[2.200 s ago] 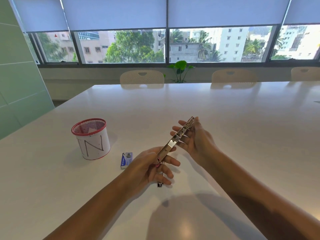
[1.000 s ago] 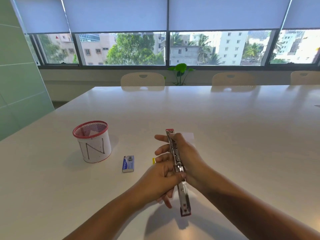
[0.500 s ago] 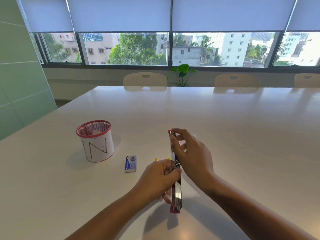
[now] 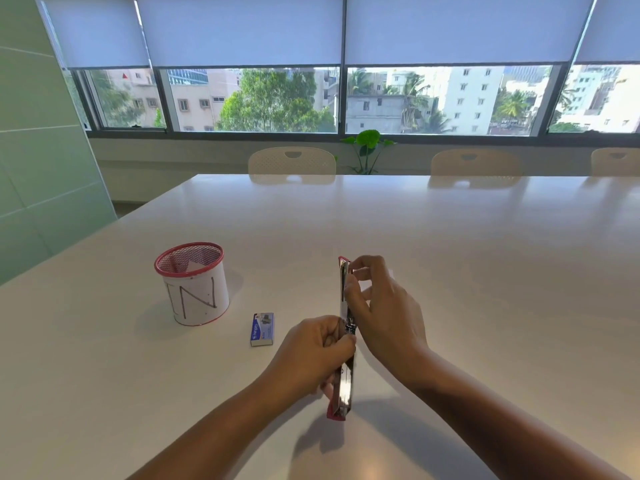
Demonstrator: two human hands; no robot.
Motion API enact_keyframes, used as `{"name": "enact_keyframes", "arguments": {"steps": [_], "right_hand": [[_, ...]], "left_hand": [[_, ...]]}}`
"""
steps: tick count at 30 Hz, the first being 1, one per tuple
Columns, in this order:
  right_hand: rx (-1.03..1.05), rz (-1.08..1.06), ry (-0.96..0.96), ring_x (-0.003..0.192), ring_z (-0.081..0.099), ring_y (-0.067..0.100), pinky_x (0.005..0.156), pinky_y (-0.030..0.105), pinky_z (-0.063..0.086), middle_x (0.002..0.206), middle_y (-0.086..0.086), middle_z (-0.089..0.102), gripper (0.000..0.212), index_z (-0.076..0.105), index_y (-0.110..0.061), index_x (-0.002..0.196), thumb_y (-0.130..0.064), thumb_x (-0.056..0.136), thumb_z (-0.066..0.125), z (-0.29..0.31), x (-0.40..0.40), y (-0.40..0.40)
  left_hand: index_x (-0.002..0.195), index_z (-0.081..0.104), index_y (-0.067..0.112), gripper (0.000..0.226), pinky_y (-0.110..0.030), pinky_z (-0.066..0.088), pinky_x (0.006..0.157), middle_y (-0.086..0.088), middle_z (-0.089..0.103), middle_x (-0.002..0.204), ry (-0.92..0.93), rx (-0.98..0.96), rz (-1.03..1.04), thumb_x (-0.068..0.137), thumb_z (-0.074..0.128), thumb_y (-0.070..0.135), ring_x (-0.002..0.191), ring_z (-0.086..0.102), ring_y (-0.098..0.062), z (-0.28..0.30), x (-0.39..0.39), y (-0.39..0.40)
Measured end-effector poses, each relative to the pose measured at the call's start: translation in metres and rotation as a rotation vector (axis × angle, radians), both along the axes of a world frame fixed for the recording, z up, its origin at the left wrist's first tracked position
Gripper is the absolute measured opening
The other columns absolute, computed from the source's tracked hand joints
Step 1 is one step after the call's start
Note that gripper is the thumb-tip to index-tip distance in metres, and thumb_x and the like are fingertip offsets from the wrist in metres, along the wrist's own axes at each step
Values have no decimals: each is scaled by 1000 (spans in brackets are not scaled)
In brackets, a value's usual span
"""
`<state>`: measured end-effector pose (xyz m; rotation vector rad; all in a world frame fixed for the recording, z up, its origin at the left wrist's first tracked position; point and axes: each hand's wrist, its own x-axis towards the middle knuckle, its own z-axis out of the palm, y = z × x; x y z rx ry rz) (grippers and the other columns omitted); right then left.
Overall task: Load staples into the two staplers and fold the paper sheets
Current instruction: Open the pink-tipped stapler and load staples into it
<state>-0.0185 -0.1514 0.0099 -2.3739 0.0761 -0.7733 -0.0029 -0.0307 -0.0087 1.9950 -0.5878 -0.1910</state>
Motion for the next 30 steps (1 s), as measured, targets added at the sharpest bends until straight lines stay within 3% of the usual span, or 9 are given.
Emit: {"name": "enact_keyframes", "arguments": {"steps": [6, 14, 20, 25, 30], "right_hand": [[-9, 18, 34, 71, 54, 5, 55, 8, 32, 113, -9, 61, 28, 43, -23, 118, -35, 93, 42, 0, 1, -1], [-2, 36, 50, 72, 57, 5, 54, 6, 32, 109, -10, 61, 33, 43, -25, 123, -36, 93, 45, 1, 1, -2], [-22, 48, 22, 70, 56, 5, 53, 7, 33, 106, -12, 60, 32, 40, -26, 124, -34, 93, 46, 1, 2, -4], [-7, 37, 23, 69, 54, 3, 53, 7, 32, 97, -18, 50, 29, 44, -25, 121, -34, 93, 46, 0, 4, -5], [79, 53, 8, 70, 57, 4, 55, 9, 38, 96, -16, 51, 31, 44, -24, 121, -31, 92, 48, 0, 5, -4]], "left_hand": [[64, 51, 18, 23, -14, 46, 44, 4, 54, 53, -15, 12, 38, 87, 53, 21, 37, 50, -1, -1, 3, 0], [67, 53, 18, 20, -14, 48, 45, 12, 57, 43, -12, 0, 66, 87, 54, 20, 38, 52, 2, -2, 6, 1], [59, 48, 21, 28, -9, 45, 41, 8, 50, 50, -52, 27, 72, 87, 53, 17, 36, 50, 3, 1, 5, 2], [59, 48, 21, 29, -8, 44, 40, 11, 50, 40, -45, 23, 69, 87, 53, 16, 36, 50, 3, 0, 5, 2], [63, 49, 20, 26, -8, 45, 42, 4, 51, 56, -41, 16, 57, 88, 51, 17, 39, 51, 5, 0, 7, 2]]}}
